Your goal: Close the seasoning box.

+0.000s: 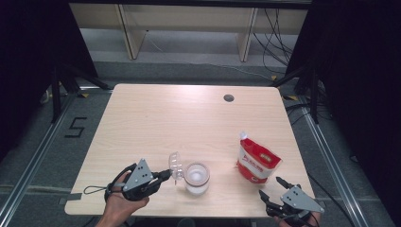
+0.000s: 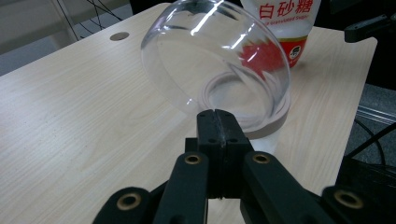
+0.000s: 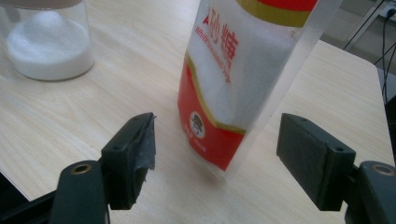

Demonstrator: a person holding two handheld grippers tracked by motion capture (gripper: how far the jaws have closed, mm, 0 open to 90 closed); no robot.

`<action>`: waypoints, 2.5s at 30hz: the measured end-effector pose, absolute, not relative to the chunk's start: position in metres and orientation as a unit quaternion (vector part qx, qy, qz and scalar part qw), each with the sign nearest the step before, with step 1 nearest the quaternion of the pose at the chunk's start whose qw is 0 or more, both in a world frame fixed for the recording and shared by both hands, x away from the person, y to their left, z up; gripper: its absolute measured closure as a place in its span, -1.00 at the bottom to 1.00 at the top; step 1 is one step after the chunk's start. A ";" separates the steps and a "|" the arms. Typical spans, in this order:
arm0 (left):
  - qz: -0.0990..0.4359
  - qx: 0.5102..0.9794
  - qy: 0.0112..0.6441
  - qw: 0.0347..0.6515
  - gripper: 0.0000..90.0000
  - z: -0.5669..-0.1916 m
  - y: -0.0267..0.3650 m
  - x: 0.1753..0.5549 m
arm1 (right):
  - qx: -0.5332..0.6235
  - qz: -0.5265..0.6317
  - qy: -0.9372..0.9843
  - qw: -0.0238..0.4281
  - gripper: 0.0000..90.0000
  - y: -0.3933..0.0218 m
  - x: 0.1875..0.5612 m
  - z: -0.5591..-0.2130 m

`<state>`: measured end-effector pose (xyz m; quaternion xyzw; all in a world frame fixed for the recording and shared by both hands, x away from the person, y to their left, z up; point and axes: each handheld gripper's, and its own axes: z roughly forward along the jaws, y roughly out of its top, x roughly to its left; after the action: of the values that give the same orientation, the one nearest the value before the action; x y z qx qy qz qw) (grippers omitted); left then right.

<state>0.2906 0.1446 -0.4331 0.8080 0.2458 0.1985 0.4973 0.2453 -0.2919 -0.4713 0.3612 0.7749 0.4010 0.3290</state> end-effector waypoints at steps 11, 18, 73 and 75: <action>0.190 0.810 0.241 0.500 0.98 -0.433 0.136 0.291 | 0.360 0.398 0.778 0.325 -0.36 -0.291 0.245 -0.472; 0.187 0.810 0.240 0.501 0.96 -0.434 0.131 0.292 | 0.352 0.397 0.780 0.332 -0.36 -0.291 0.246 -0.472; 0.141 0.820 0.298 0.467 -0.65 -0.488 0.165 0.272 | 0.389 0.448 0.763 0.258 -0.60 -0.299 0.246 -0.476; 0.143 0.822 0.299 0.463 -0.65 -0.488 0.166 0.272 | 0.387 0.447 0.762 0.263 -0.60 -0.300 0.247 -0.477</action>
<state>0.2721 0.1661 -0.4879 0.8217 0.2995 0.1426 0.4634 0.2467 -0.3003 -0.4766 0.3872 0.7620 0.4473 0.2633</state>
